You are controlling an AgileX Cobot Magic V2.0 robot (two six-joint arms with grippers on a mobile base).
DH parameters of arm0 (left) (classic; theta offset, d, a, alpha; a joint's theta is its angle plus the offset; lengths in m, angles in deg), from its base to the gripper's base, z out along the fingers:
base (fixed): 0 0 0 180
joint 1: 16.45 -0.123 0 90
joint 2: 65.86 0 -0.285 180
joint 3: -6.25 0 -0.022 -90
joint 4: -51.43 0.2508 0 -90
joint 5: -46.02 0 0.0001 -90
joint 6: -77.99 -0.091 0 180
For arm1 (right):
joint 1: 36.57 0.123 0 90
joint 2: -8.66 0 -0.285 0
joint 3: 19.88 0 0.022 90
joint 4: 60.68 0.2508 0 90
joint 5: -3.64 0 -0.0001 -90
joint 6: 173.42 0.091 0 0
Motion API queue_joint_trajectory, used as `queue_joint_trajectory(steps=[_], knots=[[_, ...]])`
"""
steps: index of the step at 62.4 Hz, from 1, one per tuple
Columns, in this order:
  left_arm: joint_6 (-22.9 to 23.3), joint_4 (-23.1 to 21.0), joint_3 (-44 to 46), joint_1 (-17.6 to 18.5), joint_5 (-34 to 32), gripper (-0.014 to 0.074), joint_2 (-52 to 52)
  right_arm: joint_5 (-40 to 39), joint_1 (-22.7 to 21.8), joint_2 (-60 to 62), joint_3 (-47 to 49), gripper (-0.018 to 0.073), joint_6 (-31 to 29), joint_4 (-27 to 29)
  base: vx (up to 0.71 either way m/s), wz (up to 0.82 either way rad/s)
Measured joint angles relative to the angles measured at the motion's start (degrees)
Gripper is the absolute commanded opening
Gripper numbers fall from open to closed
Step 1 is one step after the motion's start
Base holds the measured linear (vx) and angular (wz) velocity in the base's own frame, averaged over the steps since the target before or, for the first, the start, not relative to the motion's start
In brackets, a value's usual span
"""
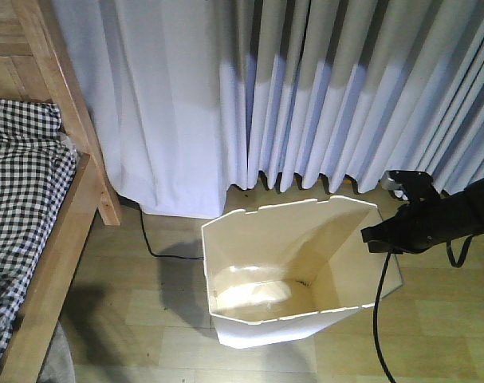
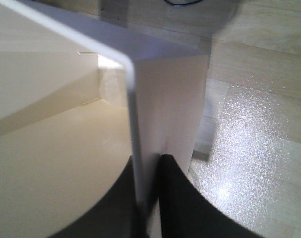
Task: Move trash bin to bedside with robot
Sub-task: 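Carry the held bin with the right gripper toward the curtains beside the bed, then lower the bin to the floor beside the bed and open the right gripper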
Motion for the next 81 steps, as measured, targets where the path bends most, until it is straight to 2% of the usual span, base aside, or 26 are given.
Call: queue_joint_trajectory(steps=[53, 63, 73, 81], knots=[[0.0, 0.0, 0.0, 0.0, 0.0, -0.0006, 0.0, 0.15, 0.0, 0.0, 0.0, -0.0006, 0.0, 0.15, 0.01, 0.0], [0.0, 0.0, 0.0, 0.0, 0.0, -0.0006, 0.0, -1.06, 0.0, 0.0, 0.0, -0.0006, 0.54, 2.46, 0.0, 0.0], [0.0, 0.0, 0.0, 0.0, 0.0, -0.0006, 0.0, -6.09, 0.05, -0.78, 0.11, -0.0004, 3.67, 5.54, 0.0, 0.0], [0.0, 0.0, 0.0, 0.0, 0.0, -0.0006, 0.0, -6.88, -1.95, -4.37, 2.98, -0.0003, 4.52, 6.51, 0.0, 0.0]])
